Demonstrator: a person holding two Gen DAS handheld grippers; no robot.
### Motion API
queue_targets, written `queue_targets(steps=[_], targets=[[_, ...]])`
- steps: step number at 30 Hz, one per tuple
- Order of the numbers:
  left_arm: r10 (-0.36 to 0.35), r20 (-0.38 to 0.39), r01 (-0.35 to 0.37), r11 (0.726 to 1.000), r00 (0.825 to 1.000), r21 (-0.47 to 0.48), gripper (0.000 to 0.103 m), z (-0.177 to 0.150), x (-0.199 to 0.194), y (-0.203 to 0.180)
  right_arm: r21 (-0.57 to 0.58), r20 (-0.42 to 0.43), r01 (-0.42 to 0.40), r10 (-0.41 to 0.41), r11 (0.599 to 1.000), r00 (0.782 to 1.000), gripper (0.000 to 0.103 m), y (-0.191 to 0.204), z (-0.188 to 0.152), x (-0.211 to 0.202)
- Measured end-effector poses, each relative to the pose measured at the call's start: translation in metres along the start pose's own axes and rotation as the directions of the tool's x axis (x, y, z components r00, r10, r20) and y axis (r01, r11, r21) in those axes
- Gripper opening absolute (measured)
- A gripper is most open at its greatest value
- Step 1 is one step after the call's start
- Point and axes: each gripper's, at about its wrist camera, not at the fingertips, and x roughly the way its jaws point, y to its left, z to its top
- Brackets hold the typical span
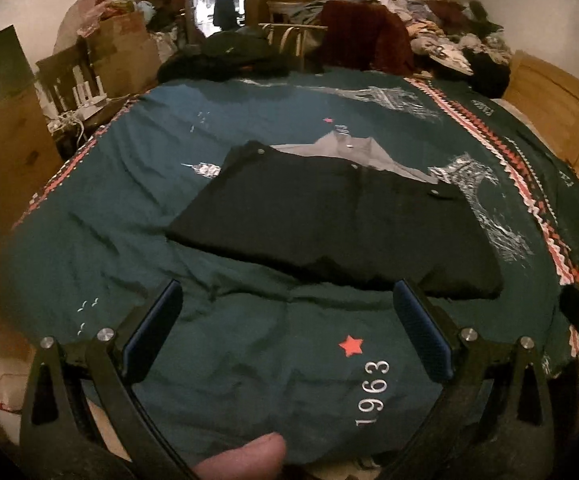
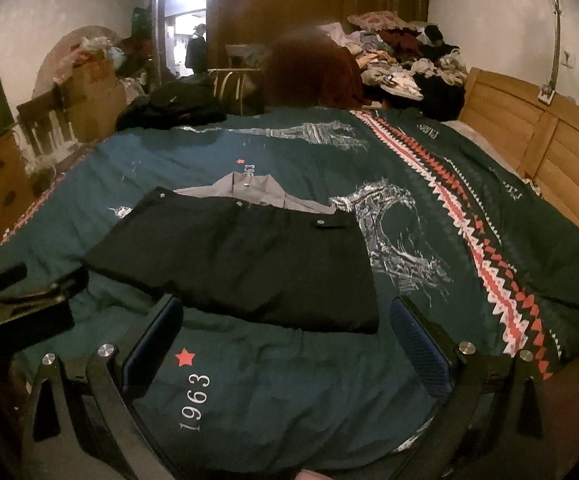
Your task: Fold large clothes
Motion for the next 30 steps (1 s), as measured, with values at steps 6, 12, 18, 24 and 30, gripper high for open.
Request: queue_targets(steps=[6,12,18,24,30], targets=[[-0.011,0.007,0.01,0.999,1.0,0.049,0.103,-0.008,-0.011,-0.016,-0.004,-0.029,0.02,-0.02,1.0,0.999,0.103,0.001,-0.018,0.002],[-0.001,0.0,0.001,0.996,1.0,0.084,0.103,-0.014,-0.018,-0.031,0.012,-0.017,0.065,-0.065,0.998,0.998,0.103,-0.009,-0.026,-0.006],[0.014,0.025,-0.017,0.992,1.0,0.127,0.103,-0.017,-0.024,-0.044,0.037,-0.004,0.095,-0.095,0.995,0.995,0.103,-0.022,-0.029,-0.019],[0.024,0.038,-0.029,0.989,0.999,0.142,0.103,-0.019,-0.027,-0.049,0.032,0.007,0.106,-0.106,0.994,0.994,0.103,-0.023,-0.028,-0.024],[0.022,0.049,-0.028,0.99,0.999,0.137,0.103,-0.016,-0.031,-0.047,0.027,0.018,0.104,-0.104,0.994,0.994,0.103,-0.021,-0.026,-0.026]])
